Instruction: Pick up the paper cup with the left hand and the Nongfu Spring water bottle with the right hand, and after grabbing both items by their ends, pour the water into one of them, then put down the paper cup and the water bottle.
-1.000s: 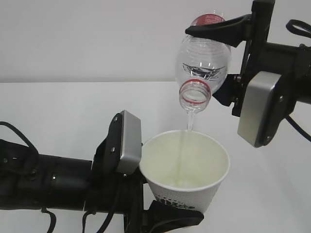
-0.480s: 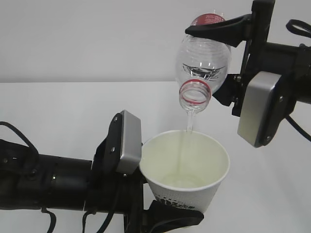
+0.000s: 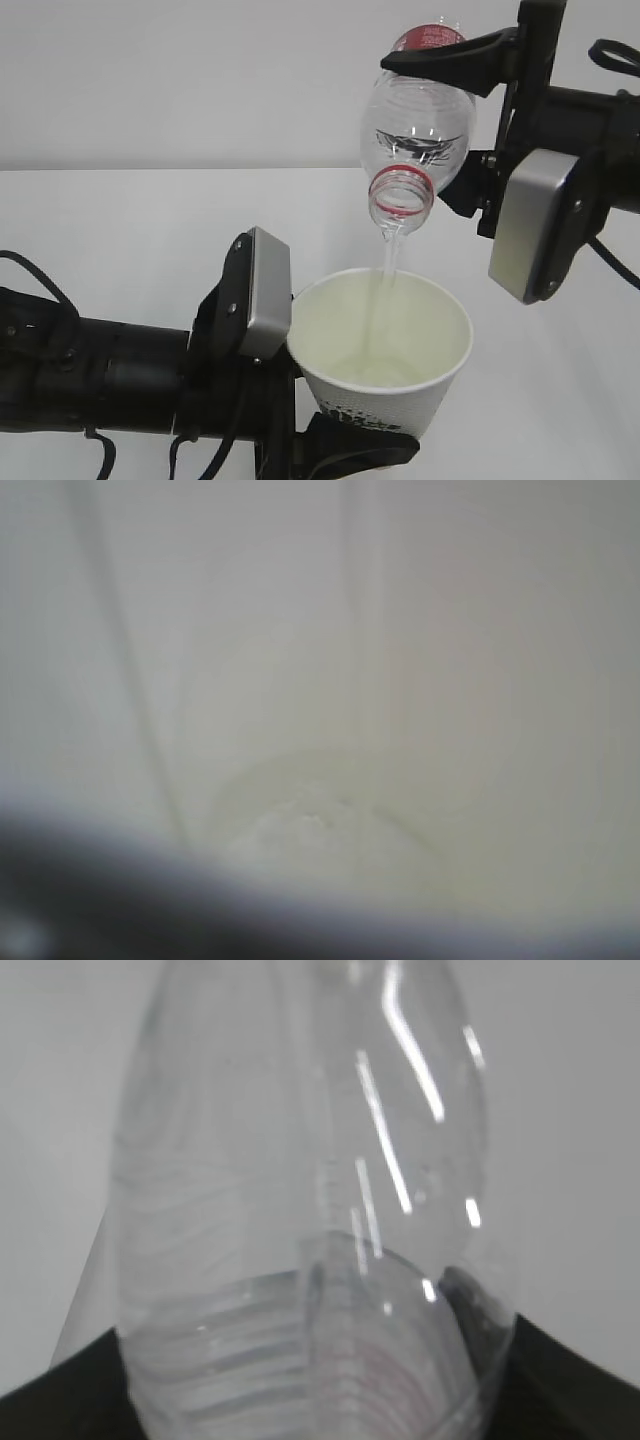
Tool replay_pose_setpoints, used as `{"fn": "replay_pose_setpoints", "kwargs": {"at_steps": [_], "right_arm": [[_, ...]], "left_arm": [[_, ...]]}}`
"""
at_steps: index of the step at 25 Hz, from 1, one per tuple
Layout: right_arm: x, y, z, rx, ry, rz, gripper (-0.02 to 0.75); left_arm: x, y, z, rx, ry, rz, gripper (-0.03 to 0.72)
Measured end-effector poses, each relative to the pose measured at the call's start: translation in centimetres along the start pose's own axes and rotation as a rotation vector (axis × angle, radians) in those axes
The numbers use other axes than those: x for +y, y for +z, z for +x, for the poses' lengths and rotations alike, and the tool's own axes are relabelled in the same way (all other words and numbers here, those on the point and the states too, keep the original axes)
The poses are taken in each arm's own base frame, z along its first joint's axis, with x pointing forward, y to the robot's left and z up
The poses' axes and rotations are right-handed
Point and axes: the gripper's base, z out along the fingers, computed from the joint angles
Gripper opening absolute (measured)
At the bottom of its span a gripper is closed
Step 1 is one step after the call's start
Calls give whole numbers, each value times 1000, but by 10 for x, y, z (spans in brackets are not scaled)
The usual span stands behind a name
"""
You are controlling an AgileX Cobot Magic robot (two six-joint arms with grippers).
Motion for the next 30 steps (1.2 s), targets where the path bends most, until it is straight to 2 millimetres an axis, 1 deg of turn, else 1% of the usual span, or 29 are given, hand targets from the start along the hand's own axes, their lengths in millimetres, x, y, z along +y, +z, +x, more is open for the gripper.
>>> {"fn": "replay_pose_setpoints", "kwargs": {"at_steps": [30], "right_arm": [[-1, 0, 0, 0, -2, 7, 519]], "left_arm": [[1, 0, 0, -3, -5, -7, 482]]}}
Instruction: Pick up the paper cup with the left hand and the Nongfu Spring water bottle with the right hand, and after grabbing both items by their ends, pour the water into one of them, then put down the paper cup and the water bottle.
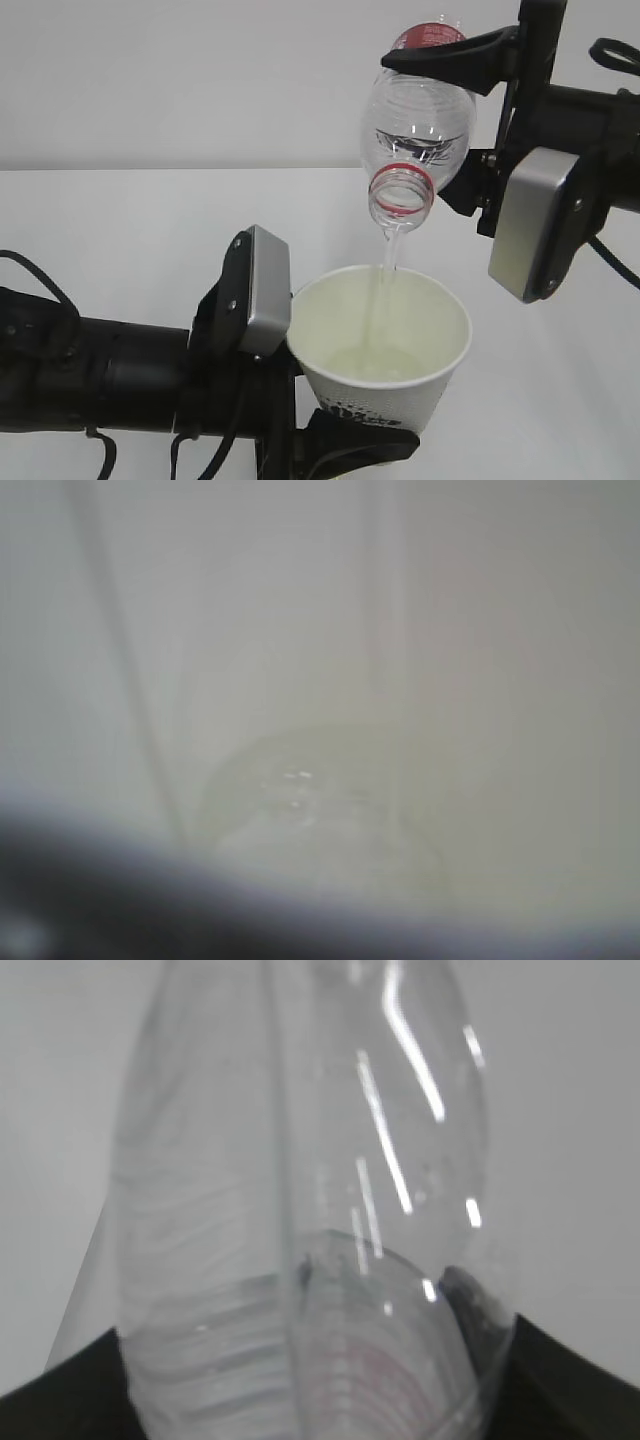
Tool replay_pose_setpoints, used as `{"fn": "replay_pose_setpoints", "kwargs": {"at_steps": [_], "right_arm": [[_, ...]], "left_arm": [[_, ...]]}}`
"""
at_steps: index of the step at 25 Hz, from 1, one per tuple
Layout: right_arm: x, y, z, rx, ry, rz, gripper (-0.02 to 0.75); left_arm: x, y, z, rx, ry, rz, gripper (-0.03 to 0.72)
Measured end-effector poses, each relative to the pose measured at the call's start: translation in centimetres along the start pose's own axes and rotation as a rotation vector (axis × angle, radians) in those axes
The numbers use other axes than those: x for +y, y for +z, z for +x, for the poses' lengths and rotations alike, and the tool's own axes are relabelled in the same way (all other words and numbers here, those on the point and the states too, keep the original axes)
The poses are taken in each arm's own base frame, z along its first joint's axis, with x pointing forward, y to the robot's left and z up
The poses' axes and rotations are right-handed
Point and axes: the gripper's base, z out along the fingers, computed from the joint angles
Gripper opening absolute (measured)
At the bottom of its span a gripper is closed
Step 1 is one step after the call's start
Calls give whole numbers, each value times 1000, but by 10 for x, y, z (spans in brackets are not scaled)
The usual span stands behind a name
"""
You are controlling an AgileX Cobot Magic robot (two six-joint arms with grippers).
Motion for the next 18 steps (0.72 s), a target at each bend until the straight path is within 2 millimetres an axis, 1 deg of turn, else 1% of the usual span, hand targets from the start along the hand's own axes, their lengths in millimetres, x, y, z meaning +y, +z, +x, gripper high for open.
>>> {"fn": "replay_pose_setpoints", "kwargs": {"at_steps": [18], "right_arm": [[0, 0, 0, 0, 0, 0, 518]], "left_arm": [[1, 0, -1, -6, -10, -13, 481]]}}
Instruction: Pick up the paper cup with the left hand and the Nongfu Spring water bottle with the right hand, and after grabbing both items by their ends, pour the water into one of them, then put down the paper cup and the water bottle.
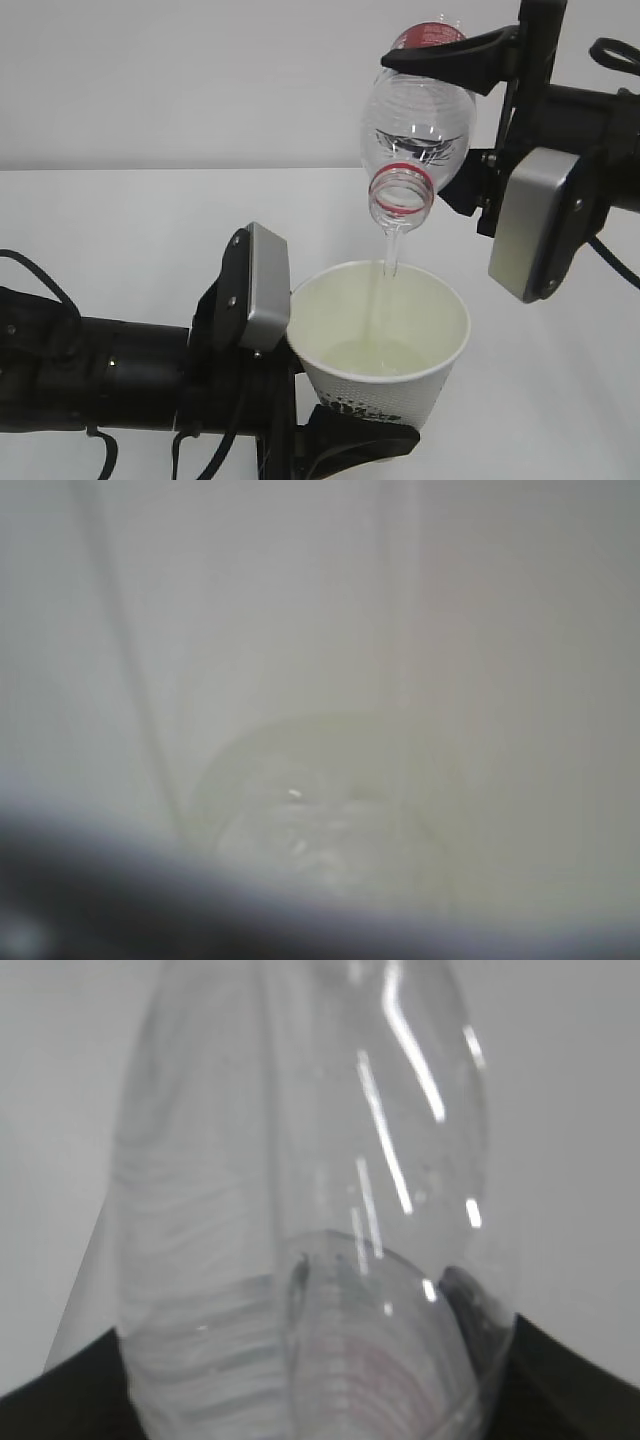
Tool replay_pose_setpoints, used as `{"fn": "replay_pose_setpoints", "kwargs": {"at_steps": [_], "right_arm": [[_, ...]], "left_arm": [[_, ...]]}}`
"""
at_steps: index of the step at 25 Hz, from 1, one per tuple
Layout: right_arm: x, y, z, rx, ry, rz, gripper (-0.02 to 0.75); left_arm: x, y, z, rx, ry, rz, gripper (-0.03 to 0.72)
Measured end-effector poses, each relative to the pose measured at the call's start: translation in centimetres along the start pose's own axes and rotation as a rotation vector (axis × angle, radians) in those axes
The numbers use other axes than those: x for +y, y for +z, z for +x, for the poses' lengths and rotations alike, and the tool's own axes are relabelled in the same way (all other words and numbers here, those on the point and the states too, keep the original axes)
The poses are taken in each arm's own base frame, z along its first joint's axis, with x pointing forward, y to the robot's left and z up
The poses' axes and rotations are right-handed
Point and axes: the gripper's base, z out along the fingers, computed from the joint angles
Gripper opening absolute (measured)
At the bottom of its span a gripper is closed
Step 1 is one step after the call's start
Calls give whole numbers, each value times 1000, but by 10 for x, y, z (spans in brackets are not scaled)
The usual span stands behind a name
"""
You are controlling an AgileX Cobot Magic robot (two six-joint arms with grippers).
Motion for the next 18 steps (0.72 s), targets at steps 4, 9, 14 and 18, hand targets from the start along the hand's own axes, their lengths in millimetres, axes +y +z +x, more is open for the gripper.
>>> {"fn": "replay_pose_setpoints", "kwargs": {"at_steps": [4, 9, 14, 18], "right_arm": [[0, 0, 0, -2, 0, 2, 518], [-1, 0, 0, -5, -1, 6, 518], [-1, 0, 0, -5, -1, 6, 518], [-1, 0, 0, -5, -1, 6, 518]], "left_arm": [[0, 0, 0, 0, 0, 0, 481], [0, 0, 0, 0, 0, 0, 481], [0, 0, 0, 0, 0, 0, 481], [0, 0, 0, 0, 0, 0, 481]]}}
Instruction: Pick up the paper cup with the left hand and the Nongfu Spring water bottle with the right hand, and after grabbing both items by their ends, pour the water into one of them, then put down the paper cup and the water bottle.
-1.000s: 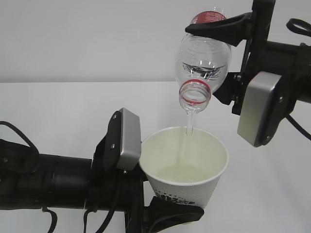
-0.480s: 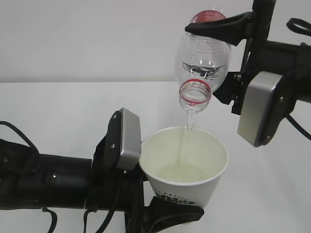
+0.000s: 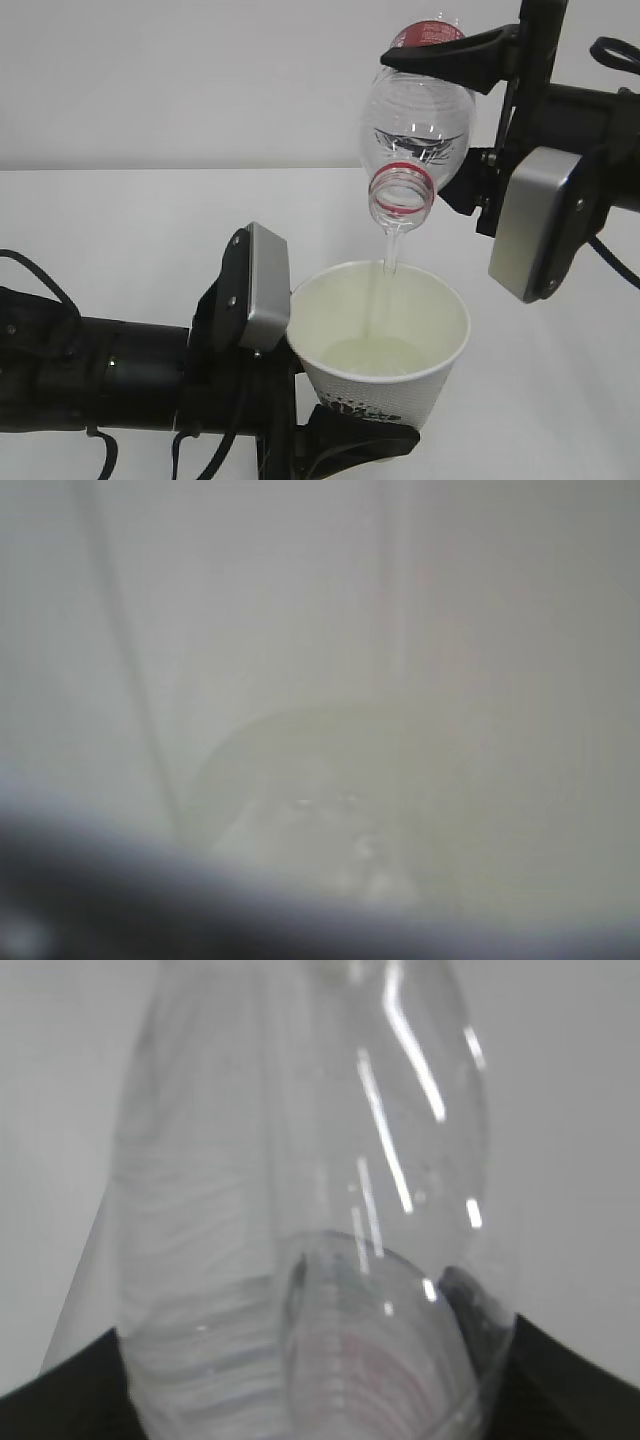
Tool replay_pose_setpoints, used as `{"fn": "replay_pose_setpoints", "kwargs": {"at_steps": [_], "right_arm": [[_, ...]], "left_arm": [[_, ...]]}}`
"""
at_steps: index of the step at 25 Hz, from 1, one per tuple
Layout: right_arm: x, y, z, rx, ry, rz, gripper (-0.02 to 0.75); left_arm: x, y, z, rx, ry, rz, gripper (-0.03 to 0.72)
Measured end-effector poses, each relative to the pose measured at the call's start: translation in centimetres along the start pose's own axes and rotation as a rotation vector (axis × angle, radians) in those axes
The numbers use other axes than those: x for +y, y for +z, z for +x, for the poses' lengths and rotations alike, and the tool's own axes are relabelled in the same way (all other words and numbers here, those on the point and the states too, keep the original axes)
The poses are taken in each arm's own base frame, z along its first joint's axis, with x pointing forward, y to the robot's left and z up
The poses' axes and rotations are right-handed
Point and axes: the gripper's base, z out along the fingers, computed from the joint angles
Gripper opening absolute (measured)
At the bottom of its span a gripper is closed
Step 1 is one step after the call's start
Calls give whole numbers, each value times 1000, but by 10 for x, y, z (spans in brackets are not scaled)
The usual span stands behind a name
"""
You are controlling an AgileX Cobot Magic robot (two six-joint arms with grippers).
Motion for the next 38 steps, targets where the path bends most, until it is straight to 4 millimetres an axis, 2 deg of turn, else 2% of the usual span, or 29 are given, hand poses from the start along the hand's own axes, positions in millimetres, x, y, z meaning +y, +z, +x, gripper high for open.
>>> {"fn": "replay_pose_setpoints", "kwargs": {"at_steps": [38], "right_arm": [[-1, 0, 0, 5, -11, 13, 518]], "left_arm": [[-1, 0, 0, 3, 4, 6, 477]]}}
